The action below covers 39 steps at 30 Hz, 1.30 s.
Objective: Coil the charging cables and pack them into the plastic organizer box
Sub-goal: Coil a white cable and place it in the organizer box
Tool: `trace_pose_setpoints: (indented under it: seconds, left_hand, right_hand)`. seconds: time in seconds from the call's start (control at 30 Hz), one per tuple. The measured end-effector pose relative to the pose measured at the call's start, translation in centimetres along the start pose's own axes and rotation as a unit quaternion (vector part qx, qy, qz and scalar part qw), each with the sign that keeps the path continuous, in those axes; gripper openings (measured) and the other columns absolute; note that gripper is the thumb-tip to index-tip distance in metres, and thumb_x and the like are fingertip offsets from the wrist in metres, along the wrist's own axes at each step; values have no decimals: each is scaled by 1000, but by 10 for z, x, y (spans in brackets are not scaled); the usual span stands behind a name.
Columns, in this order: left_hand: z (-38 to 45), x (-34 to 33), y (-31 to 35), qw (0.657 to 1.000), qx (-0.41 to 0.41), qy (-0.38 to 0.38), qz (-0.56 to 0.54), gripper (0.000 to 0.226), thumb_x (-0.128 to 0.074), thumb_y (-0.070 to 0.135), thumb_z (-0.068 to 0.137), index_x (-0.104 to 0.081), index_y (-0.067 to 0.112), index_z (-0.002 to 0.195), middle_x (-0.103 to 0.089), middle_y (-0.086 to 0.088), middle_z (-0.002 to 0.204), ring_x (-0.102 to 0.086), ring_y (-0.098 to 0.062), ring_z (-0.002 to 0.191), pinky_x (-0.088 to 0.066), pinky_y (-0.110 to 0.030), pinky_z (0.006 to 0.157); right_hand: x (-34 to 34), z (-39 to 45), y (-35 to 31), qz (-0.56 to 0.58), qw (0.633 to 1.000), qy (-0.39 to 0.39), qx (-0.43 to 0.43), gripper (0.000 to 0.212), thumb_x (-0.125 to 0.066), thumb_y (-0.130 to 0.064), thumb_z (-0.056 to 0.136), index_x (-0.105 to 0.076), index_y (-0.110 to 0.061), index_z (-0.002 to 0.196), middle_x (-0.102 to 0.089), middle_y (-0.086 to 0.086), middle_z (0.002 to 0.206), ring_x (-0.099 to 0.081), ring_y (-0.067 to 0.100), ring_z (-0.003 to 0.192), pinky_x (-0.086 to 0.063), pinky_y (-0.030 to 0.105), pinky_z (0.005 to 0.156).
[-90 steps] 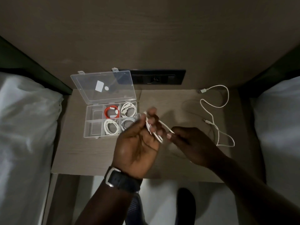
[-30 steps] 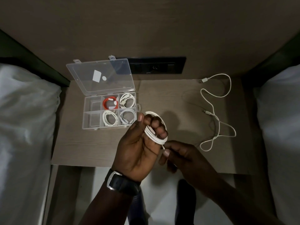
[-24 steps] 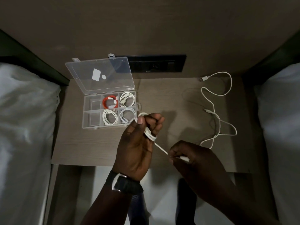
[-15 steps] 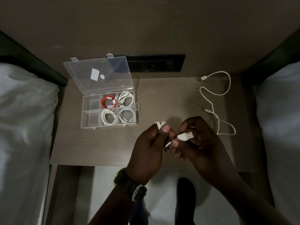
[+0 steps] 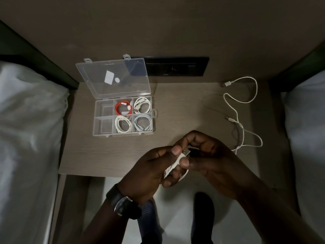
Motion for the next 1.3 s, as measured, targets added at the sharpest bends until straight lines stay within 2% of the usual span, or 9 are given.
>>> trace_pose_setpoints:
  seconds: [0.23,0.43,0.53,0.6,0.67,0.8,0.97,1.13,1.3]
  left_hand:
    - [0,33,12,989,-55,76,115,31,-48,23,98,-64,6,78,-63,-10,68,-63,-22,62,-51,-32,65]
    - [-17,67,15,971,-115,147,151,39,-44,27,99,-62,-1,79,-67,-10,63,-63,-13,58,-49,-19,62]
    - [-22,92,13,961,-129,221,105,35,-50,28,97,-58,-2,81,-56,0,57,-51,-8,53,-43,-15,54]
    - [-23,111,9,953,-132,269,52,20,-57,24,94,-59,6,102,-59,3,63,-52,-6,55,-44,-18,53]
    - [-24,131,2,947,-130,294,16,21,-58,15,94,-58,14,115,-65,5,72,-56,-5,59,-46,-20,54]
    - [-25,172,-1,944,-144,285,82,27,-54,5,94,-67,13,117,-75,2,105,-69,-10,92,-51,-19,75]
    - [-16,245,11,848,-168,341,369,31,-54,-1,94,-65,7,122,-69,-12,118,-64,-25,109,-49,-39,95]
    - [2,300,19,788,-148,386,456,27,-62,8,89,-72,16,113,-74,-12,108,-67,-26,99,-42,-20,77]
    - [12,316,6,763,-114,418,479,22,-65,5,86,-75,10,105,-64,-19,97,-62,-32,88,-40,-24,74]
  right_hand:
    - [8,32,-5,-122,990,69,20,30,-73,5,69,-57,-2,94,-57,20,86,-56,33,79,-45,44,73]
    - [-26,68,9,-151,986,-66,-31,28,-64,5,84,-52,7,110,-60,36,85,-62,35,73,-51,43,70]
    - [-29,88,19,-189,981,-33,-22,26,-66,-5,84,-56,-1,107,-64,29,89,-63,30,82,-48,46,80]
    - [-34,100,29,-176,984,-12,-15,25,-67,-5,83,-57,-4,106,-65,31,91,-65,31,83,-50,46,79]
    - [-36,113,41,-166,986,27,-7,19,-67,0,84,-60,-8,100,-68,17,76,-67,20,71,-52,30,67]
    - [-34,150,60,-173,979,110,3,22,-71,5,79,-66,-13,90,-69,0,69,-66,16,65,-51,28,62]
    - [-52,218,77,-271,950,153,30,24,-79,4,69,-70,-13,83,-58,-13,58,-54,11,63,-47,34,65]
    - [-64,273,82,-372,907,188,69,22,-85,-5,62,-76,-8,82,-53,-15,57,-50,6,60,-40,25,63]
    - [-68,286,92,-485,850,189,82,16,-80,-2,64,-76,-10,77,-64,-1,67,-59,15,68,-43,27,64]
Point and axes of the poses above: each hand's wrist, its own z-axis towards the middle knuckle, its own x-axis out of the back of the hand, y = z × x, the point moved 8 cm from there along z, towards the middle knuckle
